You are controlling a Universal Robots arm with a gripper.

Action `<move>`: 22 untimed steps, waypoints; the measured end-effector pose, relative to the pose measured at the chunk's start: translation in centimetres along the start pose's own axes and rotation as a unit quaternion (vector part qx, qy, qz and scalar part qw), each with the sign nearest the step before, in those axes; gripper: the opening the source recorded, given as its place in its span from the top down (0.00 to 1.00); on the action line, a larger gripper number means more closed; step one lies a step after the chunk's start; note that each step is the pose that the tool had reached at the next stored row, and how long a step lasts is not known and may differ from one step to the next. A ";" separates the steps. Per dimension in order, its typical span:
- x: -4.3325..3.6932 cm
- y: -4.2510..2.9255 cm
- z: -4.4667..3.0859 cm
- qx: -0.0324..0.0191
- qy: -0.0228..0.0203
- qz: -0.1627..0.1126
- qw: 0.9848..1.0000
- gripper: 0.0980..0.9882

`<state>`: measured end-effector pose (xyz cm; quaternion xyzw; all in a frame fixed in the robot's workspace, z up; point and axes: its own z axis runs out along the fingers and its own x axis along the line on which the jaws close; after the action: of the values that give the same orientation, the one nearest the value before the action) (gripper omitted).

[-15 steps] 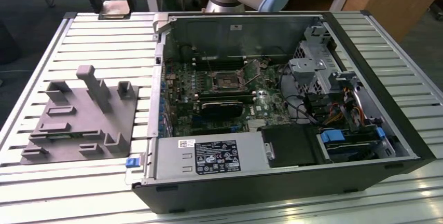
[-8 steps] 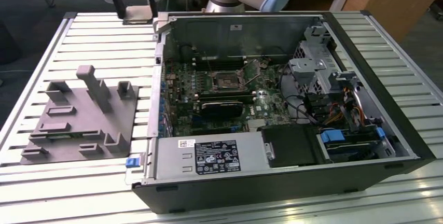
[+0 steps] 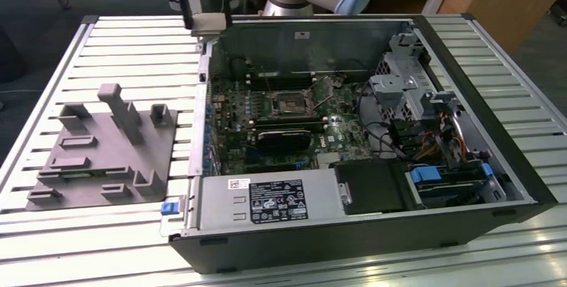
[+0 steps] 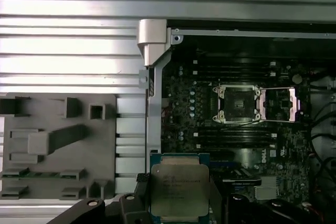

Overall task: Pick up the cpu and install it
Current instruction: 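Pick up the cpu and move it towards the insertion slot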

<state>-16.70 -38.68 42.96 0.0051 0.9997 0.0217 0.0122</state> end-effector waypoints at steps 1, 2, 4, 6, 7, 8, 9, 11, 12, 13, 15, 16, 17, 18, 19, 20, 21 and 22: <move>-0.36 0.15 0.06 0.000 0.000 0.000 1.000 0.51; -0.70 0.31 0.09 0.000 0.000 0.000 1.000 0.51; -1.42 0.68 0.20 0.000 0.000 0.000 1.000 0.51; -2.09 1.04 0.33 0.000 0.000 0.000 1.000 0.51; -2.38 1.21 0.41 0.000 0.000 0.000 1.000 0.51; -2.68 1.40 0.51 0.000 0.000 0.000 1.000 0.51; -3.04 1.60 0.62 0.000 0.000 0.000 1.000 0.51; -3.78 1.96 0.88 0.000 0.000 0.000 1.000 0.51; -4.18 2.13 1.03 0.000 0.000 0.000 1.000 0.51; -4.60 2.29 1.18 0.000 0.000 0.000 1.000 0.51; -5.50 2.65 1.49 0.000 0.000 0.000 1.000 0.51; -5.93 2.83 1.65 0.000 0.000 0.000 1.000 0.51; -6.39 3.01 1.82 0.000 0.000 0.000 1.000 0.51; -6.83 3.19 1.97 0.000 0.000 0.000 1.000 0.51; -7.28 3.37 2.14 0.000 0.000 0.000 1.000 0.51; -7.72 3.55 2.29 0.000 0.000 0.000 1.000 0.51; -8.17 3.69 2.43 0.000 0.000 0.000 1.000 0.51; -8.61 3.79 2.55 0.000 0.000 0.000 1.000 0.51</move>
<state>-7.99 -34.87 40.79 0.0051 0.9997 0.0217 0.0122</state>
